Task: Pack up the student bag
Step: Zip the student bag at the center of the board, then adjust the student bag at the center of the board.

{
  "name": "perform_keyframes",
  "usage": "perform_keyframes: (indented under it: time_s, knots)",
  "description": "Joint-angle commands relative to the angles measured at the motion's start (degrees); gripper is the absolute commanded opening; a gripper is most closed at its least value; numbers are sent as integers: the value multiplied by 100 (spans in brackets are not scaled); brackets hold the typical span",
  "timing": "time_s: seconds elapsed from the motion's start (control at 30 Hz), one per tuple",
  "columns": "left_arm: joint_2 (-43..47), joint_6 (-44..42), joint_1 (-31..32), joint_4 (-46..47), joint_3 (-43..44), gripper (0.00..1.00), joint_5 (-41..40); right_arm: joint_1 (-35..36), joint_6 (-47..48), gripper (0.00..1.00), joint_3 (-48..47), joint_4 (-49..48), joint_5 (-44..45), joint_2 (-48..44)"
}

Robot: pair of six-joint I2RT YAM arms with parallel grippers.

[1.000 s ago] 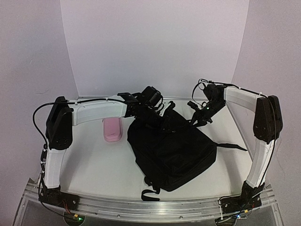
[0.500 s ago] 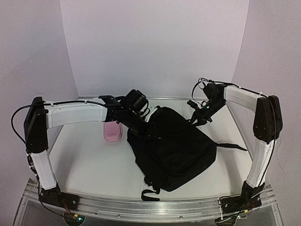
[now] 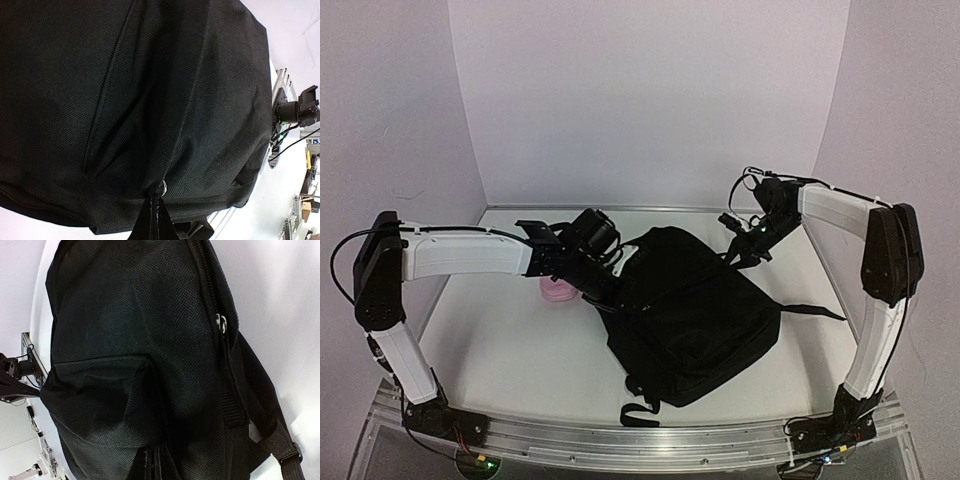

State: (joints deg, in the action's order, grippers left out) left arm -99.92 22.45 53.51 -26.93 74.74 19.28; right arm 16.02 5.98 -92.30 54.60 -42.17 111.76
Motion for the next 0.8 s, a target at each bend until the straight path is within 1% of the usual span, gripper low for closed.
perform_keyframes:
  time_s: [0.0, 0.17, 0.23, 0.27, 0.3, 0.33, 0.37, 0.4, 0.43, 0.47, 0.53, 0.57, 0.6, 0.67, 0.77]
  knots:
    - [-34, 88, -262, -541, 4, 0, -189, -191, 68, 0, 679, -108, 67, -670]
    - [-584, 283, -1071, 80, 454, 0, 405, 32, 477, 0, 1657, -108, -355, -1384]
    - [-926, 240, -1275, 106, 970, 0, 497, 299, 648, 0, 1961, -80, -640, -1648]
    - [-1130, 185, -1351, 72, 1284, 0, 515, 547, 725, 0, 2067, -58, -724, -1749]
    - [-1350, 122, -1418, -46, 1652, 0, 520, 848, 790, 3, 2125, -38, -760, -1839]
    - [-1579, 44, -1467, -185, 2131, 0, 533, 1176, 845, 13, 2145, -20, -805, -1927]
    - [-1791, -28, -1515, -349, 2461, 1, 542, 1430, 862, 27, 2090, 4, -924, -1966]
    - [-1924, -72, -1563, -517, 2775, 5, 528, 1541, 841, 40, 1959, 39, -1015, -1962]
    - [-1996, -95, -1606, -676, 3102, 12, 497, 1556, 793, 51, 1774, 83, -1069, -1928]
    - [-1956, -109, -1621, -733, 3222, 27, 475, 1508, 772, 53, 1562, 183, -939, -1852]
    - [-1601, -97, -1623, -682, 3079, 44, 392, 1234, 838, 58, 1040, 427, -781, -1750]
    - [-1345, -48, -1624, -599, 2850, 49, 384, 1035, 805, 61, 827, 446, -680, -1712]
    - [-1088, 10, -1618, -519, 2598, 53, 383, 838, 769, 64, 614, 456, -570, -1674]
    - [-582, 133, -1559, -356, 2005, 57, 417, 485, 724, 67, 238, 444, -238, -1538]
    - [74, 274, -1263, -293, 1168, 61, 244, 200, 763, 70, -162, 406, 697, -1257]
